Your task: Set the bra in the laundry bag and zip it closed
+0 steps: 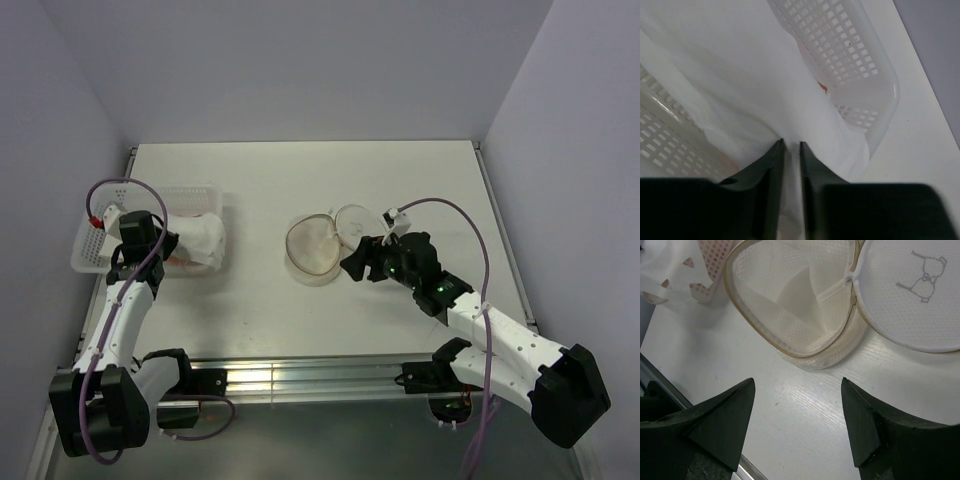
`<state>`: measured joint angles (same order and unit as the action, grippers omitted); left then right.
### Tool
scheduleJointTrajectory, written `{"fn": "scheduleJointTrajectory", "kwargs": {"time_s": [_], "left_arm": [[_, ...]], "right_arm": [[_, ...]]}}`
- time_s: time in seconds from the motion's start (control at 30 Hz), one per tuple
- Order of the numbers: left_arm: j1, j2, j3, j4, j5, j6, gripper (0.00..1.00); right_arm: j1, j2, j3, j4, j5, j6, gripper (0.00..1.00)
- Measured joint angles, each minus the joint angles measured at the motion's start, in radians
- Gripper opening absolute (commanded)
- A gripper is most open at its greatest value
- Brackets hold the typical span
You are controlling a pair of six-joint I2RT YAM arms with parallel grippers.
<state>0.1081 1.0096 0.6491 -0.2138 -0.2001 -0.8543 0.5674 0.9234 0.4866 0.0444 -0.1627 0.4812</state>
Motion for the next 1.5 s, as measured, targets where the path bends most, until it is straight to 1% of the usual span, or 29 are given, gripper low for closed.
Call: {"fn": "scheduleJointTrajectory", "kwargs": {"time_s": [0.03,0.07,0.1,0.4,0.67,0.77,0.83,0.9,1.0,1.1,1.27,1.37,1.5], "left_arm": [[0.000,0.000,0.000,0.005,0.000,-0.003,0.12],[0.000,0.000,0.000,0.010,0.000,-0.002,0.01],[0.000,-0.001,0.000,0.016,0.001,-0.004,0.00],[0.000,-0.037,-0.016,0.014,-0.002,0.005,0.00],[-0.002,-0.143,-0.021,-0.003,-0.017,0.029,0.00],[-0.010,-0.196,0.024,-0.045,-0.018,0.060,0.00],[-0.016,-0.229,0.079,-0.061,-0.015,0.087,0.00],[-0.020,-0.265,0.127,-0.061,-0.002,0.111,0.00],[-0.023,-0.316,0.167,-0.061,0.027,0.140,0.00],[-0.024,-0.348,0.177,-0.061,0.059,0.161,0.00],[-0.024,-0.352,0.193,-0.069,0.118,0.186,0.00],[-0.026,-0.351,0.218,-0.077,0.163,0.193,0.00],[-0.049,-0.360,0.263,-0.077,0.208,0.206,0.00]], "right_arm": [[0.001,0.004,0.000,0.000,0.001,0.000,0.76],[0.002,0.009,0.000,0.000,0.002,0.000,0.76],[0.005,0.012,0.000,0.000,0.003,0.000,0.76],[0.011,0.008,0.001,0.000,0.025,0.000,0.76],[0.011,0.007,0.001,-0.001,0.027,-0.001,0.76],[0.011,-0.004,0.001,0.000,0.030,-0.001,0.79],[0.013,-0.013,0.001,0.000,0.030,-0.004,0.83],[0.024,-0.027,0.001,0.000,0.030,-0.008,0.91],[0.055,-0.061,0.004,0.007,0.024,-0.018,0.95],[0.097,-0.062,0.050,0.000,0.019,-0.033,0.96],[0.178,0.021,0.194,0.052,-0.018,-0.052,0.96],[0.224,0.133,0.307,0.099,-0.084,-0.086,0.96],[0.295,0.286,0.445,0.132,-0.164,-0.211,0.95]]}}
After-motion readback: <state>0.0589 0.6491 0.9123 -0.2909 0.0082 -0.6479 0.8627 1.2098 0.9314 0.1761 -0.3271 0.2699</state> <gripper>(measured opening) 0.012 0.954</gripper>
